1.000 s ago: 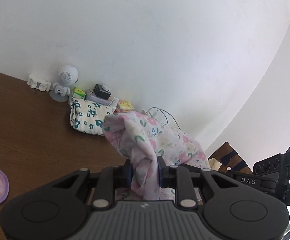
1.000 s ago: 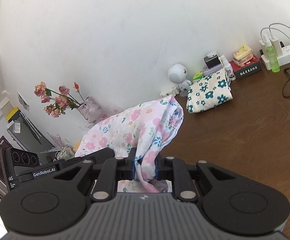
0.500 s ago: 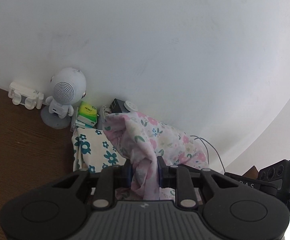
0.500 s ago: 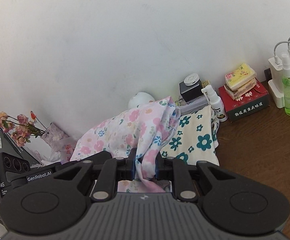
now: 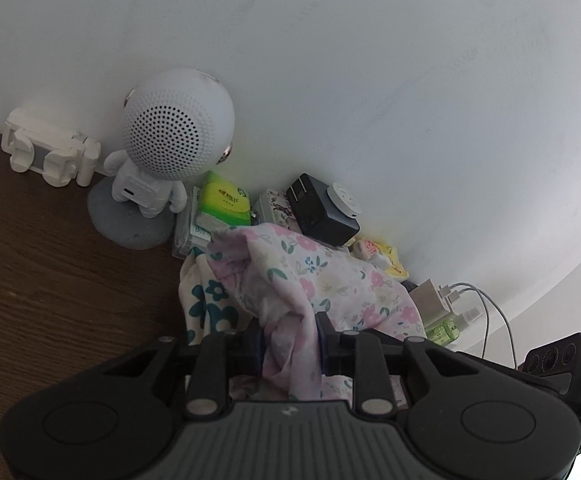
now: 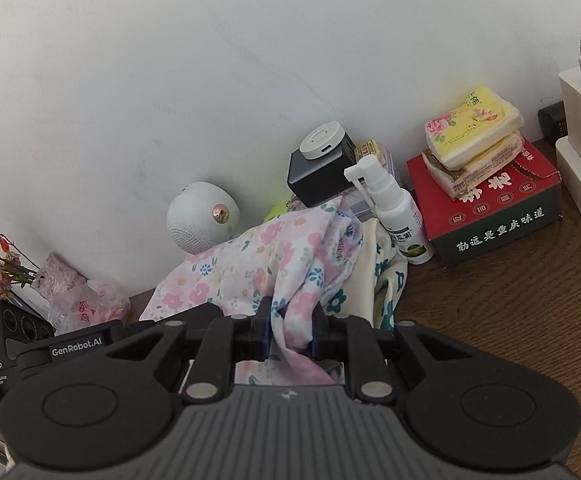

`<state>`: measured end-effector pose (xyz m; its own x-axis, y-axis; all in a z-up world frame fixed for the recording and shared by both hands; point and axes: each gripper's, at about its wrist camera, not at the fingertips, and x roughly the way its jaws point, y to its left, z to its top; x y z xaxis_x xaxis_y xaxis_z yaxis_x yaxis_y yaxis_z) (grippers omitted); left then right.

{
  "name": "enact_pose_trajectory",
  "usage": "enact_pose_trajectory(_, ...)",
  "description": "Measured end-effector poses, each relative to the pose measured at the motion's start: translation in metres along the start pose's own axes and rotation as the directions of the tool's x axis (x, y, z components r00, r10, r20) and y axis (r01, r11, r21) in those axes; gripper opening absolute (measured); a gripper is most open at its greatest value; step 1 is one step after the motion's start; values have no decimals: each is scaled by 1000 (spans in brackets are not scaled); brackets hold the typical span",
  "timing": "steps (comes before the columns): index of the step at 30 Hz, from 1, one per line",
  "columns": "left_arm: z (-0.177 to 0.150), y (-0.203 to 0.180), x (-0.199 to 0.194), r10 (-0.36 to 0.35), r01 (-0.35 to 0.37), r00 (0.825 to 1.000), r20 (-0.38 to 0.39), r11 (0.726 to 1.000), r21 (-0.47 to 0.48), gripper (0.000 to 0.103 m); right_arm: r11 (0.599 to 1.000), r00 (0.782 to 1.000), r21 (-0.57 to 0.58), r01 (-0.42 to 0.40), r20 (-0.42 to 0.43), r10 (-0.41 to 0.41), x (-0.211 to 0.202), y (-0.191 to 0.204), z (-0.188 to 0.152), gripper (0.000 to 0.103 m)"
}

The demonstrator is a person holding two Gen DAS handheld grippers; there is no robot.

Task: Fold clothes
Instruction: 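Carry the bundle with both tools to the clothes stack by the wall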

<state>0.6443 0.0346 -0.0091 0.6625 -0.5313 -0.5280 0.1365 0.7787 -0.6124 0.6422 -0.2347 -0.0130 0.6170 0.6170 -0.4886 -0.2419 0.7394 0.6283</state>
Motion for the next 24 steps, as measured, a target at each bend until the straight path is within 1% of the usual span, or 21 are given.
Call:
enact_pose_trajectory(1, -1, 1, 0, 1, -1, 1000, 1, 1000, 2, 27, 1000, 1000, 0, 3, 0, -3, 1, -1, -1, 17)
enact_pose_trajectory(2, -1, 0, -1, 19, -19, 1000, 5, 1000, 11, 31, 1000, 1000, -7, 14, 2, -14, 1, -1, -1, 20)
enact_pose_trajectory(3, -1, -1, -2, 36, -37, 999, 8, 999, 21, 44, 1000, 1000, -14, 26, 4, -26, 1, -1, -1, 28)
enact_pose_trajectory(4, -2, -1, -3, 54, -55, 998, 12, 998, 30, 59, 999, 999, -21, 37, 6, -37, 1, 0, -1, 33)
enact_pose_trajectory(6, -1, -7, -10, 89, -92, 995, 32, 992, 85, 72, 998, 998, -37, 59, 10, -59, 0, 0, -1, 53)
enact_pose_trajectory(7, -1, -10, -14, 107, -111, 993, 42, 987, 113, 74, 996, 998, -50, 69, 12, -68, -3, 1, 0, 56)
enact_pose_trajectory(8, 0, -13, -17, 123, -130, 991, 53, 982, 140, 74, 995, 997, -62, 77, 17, -76, -5, 3, 1, 60)
enact_pose_trajectory(9, -1, -17, -22, 133, -142, 989, 65, 977, 158, 74, 994, 997, -70, 80, 28, -79, -10, 3, 2, 60)
enact_pose_trajectory(11, -3, -26, -39, 151, -178, 979, 139, 962, 207, 74, 990, 992, -99, 104, 77, -96, -24, 8, 4, 61)
enact_pose_trajectory(12, -4, -31, -47, 161, -202, 970, 184, 952, 231, 74, 985, 988, -121, 123, 113, -109, -32, 12, 4, 61)
enact_pose_trajectory(13, -5, -37, -52, 169, -225, 959, 227, 941, 251, 71, 976, 979, -156, 149, 162, -123, -39, 17, 4, 61)
enact_pose_trajectory(14, -5, -42, -54, 172, -239, 952, 253, 933, 268, 65, 966, 968, -190, 174, 211, -133, -46, 24, 5, 60)
enact_pose_trajectory(15, -6, -48, -56, 174, -254, 945, 278, 925, 284, 38, 956, 959, -224, 190, 252, -131, -51, 31, 5, 55)
enact_pose_trajectory(16, -4, -52, -52, 172, -250, 948, 268, 922, 295, 6, 948, 954, -257, 190, 278, -116, -52, 39, 6, 46)
enact_pose_trajectory(17, -3, -55, -47, 169, -246, 951, 258, 920, 305, 0, 938, 949, -286, 194, 296, -106, -52, 45, 6, 25)
enact_pose_trajectory(18, -4, -59, -41, 186, -263, 949, 255, 911, 317, 4, 930, 949, -302, 211, 292, -121, -45, 50, 7, 18)
enact_pose_trajectory(19, -5, -63, -35, 203, -280, 946, 251, 902, 329, 4, 921, 948, -318, 227, 287, -135, -37, 54, 7, 18)
enact_pose_trajectory(22, -10, -63, -23, 239, -312, 941, 241, 888, 338, 4, 891, 945, -362, 275, 275, -180, -16, 65, 8, 18)
enact_pose_trajectory(24, -12, -61, -16, 261, -331, 936, 235, 880, 340, 4, 885, 941, -353, 302, 257, -219, -2, 59, 5, 18)
